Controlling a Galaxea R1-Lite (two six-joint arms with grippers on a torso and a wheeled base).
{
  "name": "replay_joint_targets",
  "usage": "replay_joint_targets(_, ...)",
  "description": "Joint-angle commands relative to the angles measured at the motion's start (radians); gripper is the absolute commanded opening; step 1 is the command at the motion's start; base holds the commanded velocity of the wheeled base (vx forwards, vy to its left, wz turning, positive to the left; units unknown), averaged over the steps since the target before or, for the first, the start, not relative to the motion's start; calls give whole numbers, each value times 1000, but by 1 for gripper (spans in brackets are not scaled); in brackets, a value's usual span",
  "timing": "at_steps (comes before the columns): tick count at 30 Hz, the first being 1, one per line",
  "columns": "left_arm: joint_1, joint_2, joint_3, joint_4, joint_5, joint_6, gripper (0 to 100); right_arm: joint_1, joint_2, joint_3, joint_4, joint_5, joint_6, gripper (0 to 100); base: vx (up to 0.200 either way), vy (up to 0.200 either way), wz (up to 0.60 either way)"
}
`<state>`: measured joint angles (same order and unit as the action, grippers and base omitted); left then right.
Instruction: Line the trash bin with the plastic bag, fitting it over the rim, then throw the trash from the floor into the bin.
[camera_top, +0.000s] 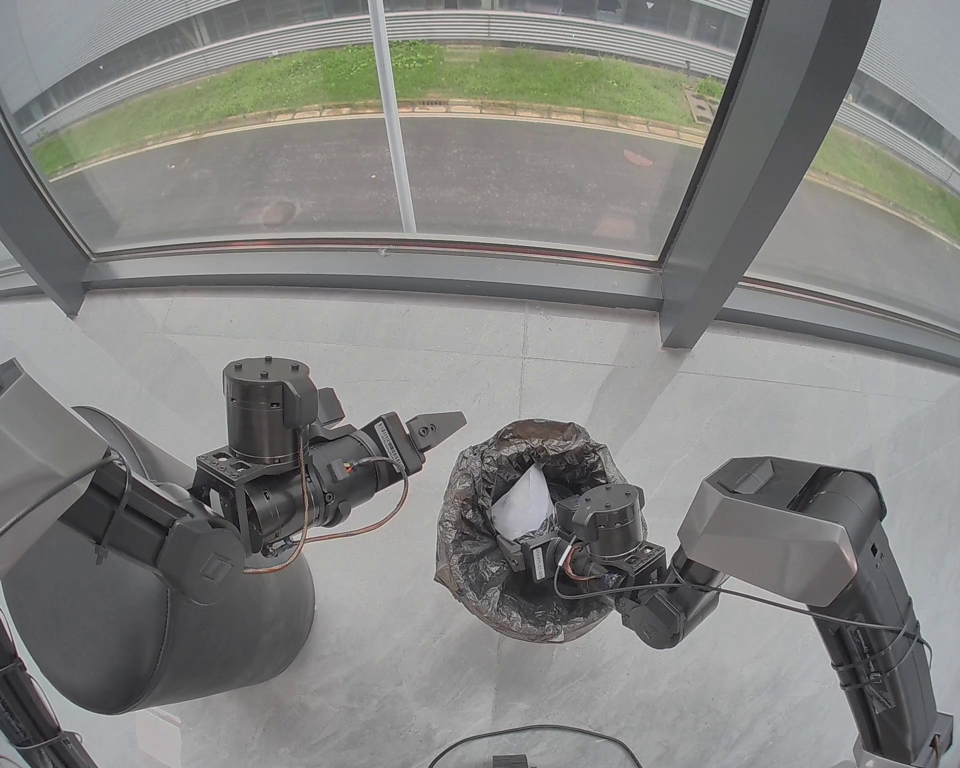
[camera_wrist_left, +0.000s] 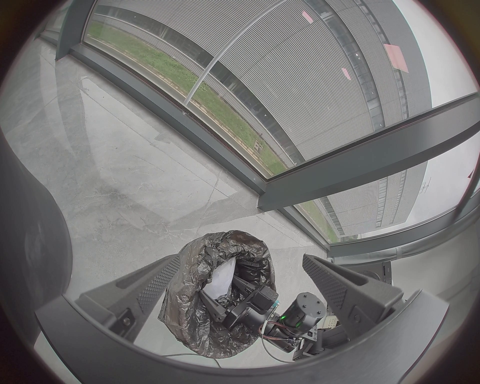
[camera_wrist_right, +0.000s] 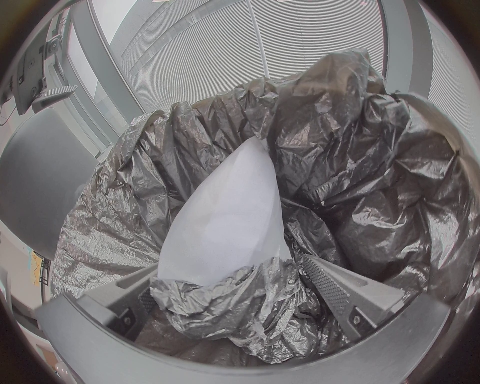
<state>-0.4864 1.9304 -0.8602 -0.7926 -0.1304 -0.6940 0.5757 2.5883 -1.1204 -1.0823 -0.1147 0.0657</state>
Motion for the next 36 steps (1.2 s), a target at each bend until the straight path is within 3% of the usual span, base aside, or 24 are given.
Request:
replay_joint_targets(1,0,2,0,-1,0,-1,100,-1,-37,2,-1,-8,0,100,0,0,0)
replay_joint_targets(8,-1,-1,1,-1,0,-1,100,10,-123,45,-4,-13,3,100,0,0,0)
replay_joint_targets(19,-9,-21,10,-4,8,-1,100,75,-379,286,-82,-23,2,100,0,0,0)
replay_joint_targets(24,0,-96,29,-2,28,7,100,55,-451,317,-91,-82,-3,100,0,0,0)
replay_joint_targets(27,22,-169,49,6,41,39,100,4,-513,324,-91,-95,-6,100,0,0,0)
replay_joint_targets(31,51,-304,115,16,45,143,100,-76,-632,357,-85,-102,-63,100,0,0,0)
replay_joint_targets(34,74,-472,231,50,78,324,100,-168,-772,413,-73,-118,-99,100,0,0,0)
replay_joint_targets(36,86,-564,293,53,92,377,100,-215,-846,445,-53,-131,-99,100,0,0,0)
